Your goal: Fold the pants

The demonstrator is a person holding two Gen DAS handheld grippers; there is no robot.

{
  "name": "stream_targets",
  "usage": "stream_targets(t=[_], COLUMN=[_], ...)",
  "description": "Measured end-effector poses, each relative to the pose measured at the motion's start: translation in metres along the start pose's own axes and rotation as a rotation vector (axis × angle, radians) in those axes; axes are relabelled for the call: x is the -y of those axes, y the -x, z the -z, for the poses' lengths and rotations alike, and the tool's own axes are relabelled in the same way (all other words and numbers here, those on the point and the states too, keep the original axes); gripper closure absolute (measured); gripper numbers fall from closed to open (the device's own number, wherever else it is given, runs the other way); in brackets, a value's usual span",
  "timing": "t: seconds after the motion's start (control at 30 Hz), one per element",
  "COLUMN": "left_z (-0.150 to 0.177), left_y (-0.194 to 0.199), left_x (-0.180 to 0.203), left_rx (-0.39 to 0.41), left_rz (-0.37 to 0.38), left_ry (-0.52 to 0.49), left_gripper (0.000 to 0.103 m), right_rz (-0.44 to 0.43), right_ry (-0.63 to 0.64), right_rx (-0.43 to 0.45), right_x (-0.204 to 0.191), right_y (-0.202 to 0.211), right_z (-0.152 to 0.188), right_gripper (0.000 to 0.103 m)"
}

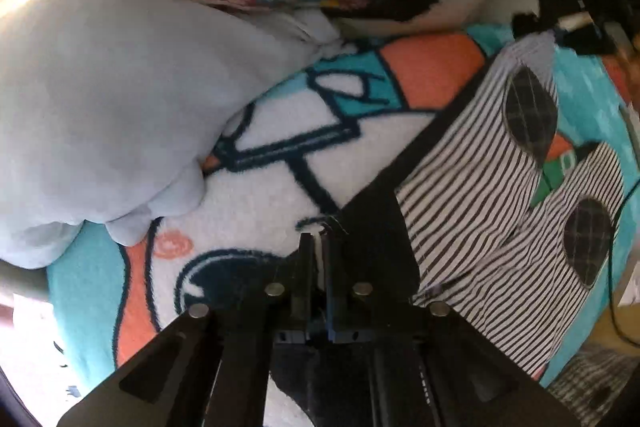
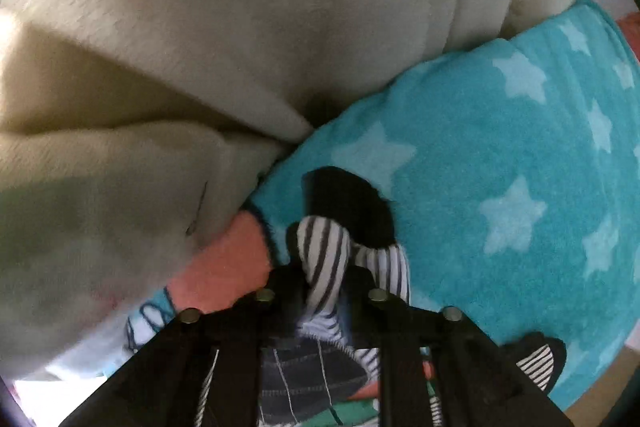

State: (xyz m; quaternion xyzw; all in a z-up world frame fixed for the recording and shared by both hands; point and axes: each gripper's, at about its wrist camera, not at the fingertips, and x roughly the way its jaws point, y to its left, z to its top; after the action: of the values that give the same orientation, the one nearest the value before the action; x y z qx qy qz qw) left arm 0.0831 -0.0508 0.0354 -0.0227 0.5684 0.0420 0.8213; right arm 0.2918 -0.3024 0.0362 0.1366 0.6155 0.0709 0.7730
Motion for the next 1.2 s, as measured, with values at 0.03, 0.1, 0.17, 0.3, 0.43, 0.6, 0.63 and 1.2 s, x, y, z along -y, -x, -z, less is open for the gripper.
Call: stream_targets(t=[0.03, 0.1, 0.17, 0.3, 0.43, 0.6, 0.63, 1.2], left_z=[-0.001, -0.003, -0.007, -0.012, 0.004, 0.052, 0.066, 0.174], left_y=[0.004, 0.014, 0.026, 0.059, 0.092, 0.091, 0.086, 0.077], left_x=[-0.005, -0.014, -0.021, -0.027, -0.014, 0.017, 0.023, 0.035], left_rx=[0.011, 0.038, 0.068, 0.151, 0.216, 0.16, 0.131, -0.068], left_rz=[0.018, 0.047, 0.07, 0.091, 0.099, 0.127, 0.13, 0.039], left_ry=[0.027, 0.07, 0.101, 0.137, 0.127, 0.116, 0.119, 0.256], left_gripper=[0.099, 0.099, 0.099, 0.099, 0.099, 0.099, 0.099, 0.096], right_rz=[-0.002, -0.035, -0.07, -0.168, -0.223, -0.267, -0.264, -0.277], right_ry=[0.02, 0.051, 0.06, 0.075, 0.104, 0.097, 0.084, -0.032], right_rx=[0.014, 0.048, 0.069, 0.132, 0.164, 0.117, 0.09, 0.137], right_x=[-0.002, -0.007, -0.003, 0.004, 0.022, 0.085, 0.103, 0.226], right_y=[0.006, 0.021, 0.036, 0.074, 0.101, 0.091, 0.082, 0.087], right_z=[0.002, 0.004, 0.007, 0.013, 0.035, 0.093, 0.107, 0.172], right_gripper=[0.093, 0.094, 0.095, 0.095, 0.095, 0.095, 0.095, 0.047])
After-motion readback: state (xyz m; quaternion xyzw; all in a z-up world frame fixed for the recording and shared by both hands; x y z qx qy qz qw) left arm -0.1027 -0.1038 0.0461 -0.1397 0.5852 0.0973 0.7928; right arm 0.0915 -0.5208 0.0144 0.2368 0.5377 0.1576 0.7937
